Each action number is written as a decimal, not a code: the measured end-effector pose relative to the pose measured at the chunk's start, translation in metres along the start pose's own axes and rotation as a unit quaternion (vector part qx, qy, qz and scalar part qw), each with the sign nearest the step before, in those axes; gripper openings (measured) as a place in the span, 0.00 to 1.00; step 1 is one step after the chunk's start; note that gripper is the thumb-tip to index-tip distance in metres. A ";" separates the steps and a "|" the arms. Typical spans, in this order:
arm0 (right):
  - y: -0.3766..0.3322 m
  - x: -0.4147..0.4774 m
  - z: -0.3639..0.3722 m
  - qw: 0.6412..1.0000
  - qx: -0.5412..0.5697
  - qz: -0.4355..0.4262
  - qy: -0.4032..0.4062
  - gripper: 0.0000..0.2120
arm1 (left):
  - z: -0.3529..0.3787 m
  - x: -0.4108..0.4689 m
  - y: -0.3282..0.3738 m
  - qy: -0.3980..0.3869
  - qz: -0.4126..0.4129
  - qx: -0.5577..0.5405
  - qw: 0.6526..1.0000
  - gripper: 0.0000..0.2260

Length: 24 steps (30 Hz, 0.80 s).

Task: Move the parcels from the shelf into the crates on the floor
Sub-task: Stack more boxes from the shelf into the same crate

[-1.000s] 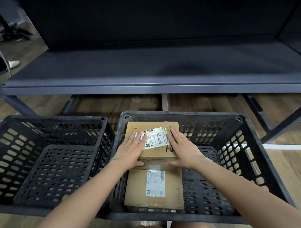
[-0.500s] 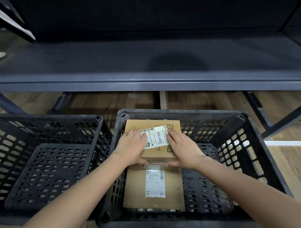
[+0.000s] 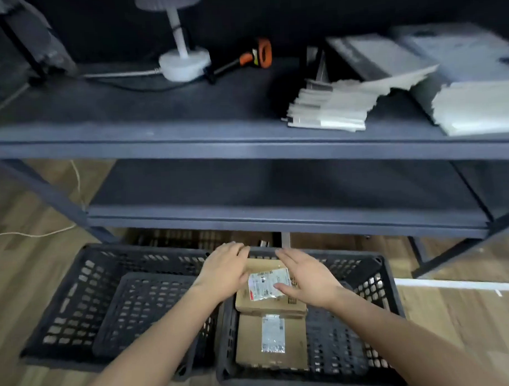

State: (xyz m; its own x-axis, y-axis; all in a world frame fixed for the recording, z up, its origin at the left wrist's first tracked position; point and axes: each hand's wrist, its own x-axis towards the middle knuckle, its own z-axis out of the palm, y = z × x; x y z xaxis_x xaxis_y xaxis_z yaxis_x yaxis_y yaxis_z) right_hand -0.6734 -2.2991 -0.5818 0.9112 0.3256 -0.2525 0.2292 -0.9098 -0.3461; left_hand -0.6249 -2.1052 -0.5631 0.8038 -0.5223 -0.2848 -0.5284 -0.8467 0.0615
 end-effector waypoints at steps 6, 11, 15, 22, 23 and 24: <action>-0.078 -0.055 -0.160 1.000 0.008 -0.008 0.026 0.35 | -0.169 -0.075 0.013 0.033 -0.014 -0.038 0.999 0.23; -0.131 -0.102 -0.294 0.994 0.041 0.009 0.104 0.34 | -0.312 -0.127 0.030 0.109 -0.019 -0.036 0.993 0.24; -0.159 -0.127 -0.382 0.984 0.074 0.031 0.158 0.34 | -0.394 -0.158 0.044 0.171 -0.019 -0.052 0.984 0.24; -0.181 -0.138 -0.464 0.969 0.036 0.017 0.242 0.32 | -0.479 -0.166 0.030 0.228 -0.012 -0.021 0.973 0.24; -0.182 -0.137 -0.471 0.968 0.031 0.017 0.247 0.32 | -0.488 -0.164 0.028 0.235 -0.010 -0.019 0.972 0.24; -0.183 -0.135 -0.477 0.967 0.028 0.014 0.254 0.32 | -0.496 -0.161 0.024 0.241 -0.008 -0.018 0.970 0.24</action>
State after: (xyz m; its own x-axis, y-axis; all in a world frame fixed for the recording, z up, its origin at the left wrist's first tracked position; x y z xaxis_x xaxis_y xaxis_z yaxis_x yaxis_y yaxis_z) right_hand -0.6753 -2.2994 -0.0534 0.9707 0.1201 0.2080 0.1961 -0.8965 -0.3973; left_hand -0.6317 -2.0919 -0.0411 0.8507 -0.4886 0.1938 -0.5121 -0.8536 0.0959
